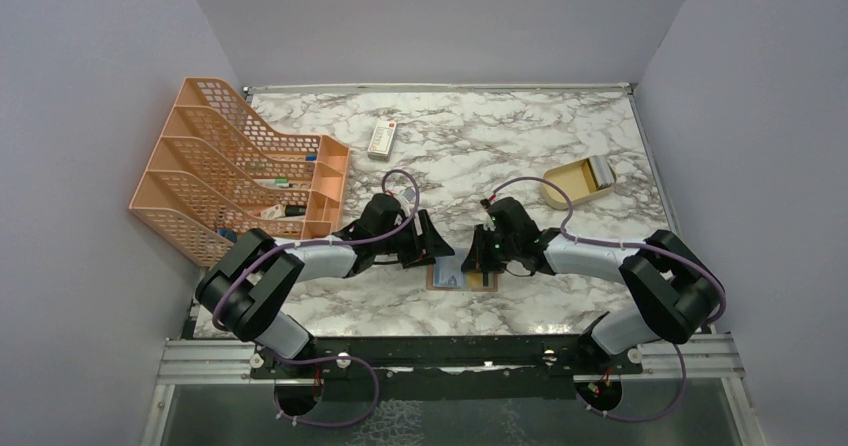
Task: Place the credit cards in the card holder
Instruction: Turn over the card slot in the card holder.
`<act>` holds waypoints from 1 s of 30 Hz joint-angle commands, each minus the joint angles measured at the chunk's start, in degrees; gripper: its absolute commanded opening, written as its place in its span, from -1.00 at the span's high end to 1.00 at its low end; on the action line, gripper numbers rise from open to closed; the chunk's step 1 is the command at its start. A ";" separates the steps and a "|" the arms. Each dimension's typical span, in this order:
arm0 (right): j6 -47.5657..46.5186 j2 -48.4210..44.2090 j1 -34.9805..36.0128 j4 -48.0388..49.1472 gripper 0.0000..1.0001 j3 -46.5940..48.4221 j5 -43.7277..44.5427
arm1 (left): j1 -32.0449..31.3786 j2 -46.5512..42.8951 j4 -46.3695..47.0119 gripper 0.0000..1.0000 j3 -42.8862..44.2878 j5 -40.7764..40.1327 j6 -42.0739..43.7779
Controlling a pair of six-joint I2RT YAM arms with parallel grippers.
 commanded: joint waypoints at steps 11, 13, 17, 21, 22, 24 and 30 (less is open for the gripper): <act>-1.07 -0.34 0.37 -0.70 0.89 -0.38 0.43 | -2.84 0.99 3.83 -0.26 3.74 3.17 -1.40; -1.43 -1.71 0.37 -1.29 0.83 0.25 0.68 | -3.08 0.46 3.92 -0.23 4.11 3.33 -1.65; -2.14 -8.01 0.35 -0.16 0.71 -1.32 3.45 | -3.44 -0.01 3.88 -0.22 4.55 2.84 -1.88; -1.93 -11.88 0.31 -2.25 0.59 -1.60 7.90 | -4.10 1.63 4.37 -0.22 5.20 2.79 -2.25; -1.74 -12.67 0.37 -2.84 0.57 -1.65 9.12 | -4.31 2.21 4.63 -0.22 5.65 3.17 -2.38; -1.08 -14.87 0.37 -3.86 0.55 -2.17 12.13 | -4.95 3.08 4.92 -0.22 6.77 3.48 -2.44; 0.48 -28.83 0.37 -7.64 0.51 -4.40 23.62 | -7.10 5.26 5.00 -0.22 9.62 2.80 -2.42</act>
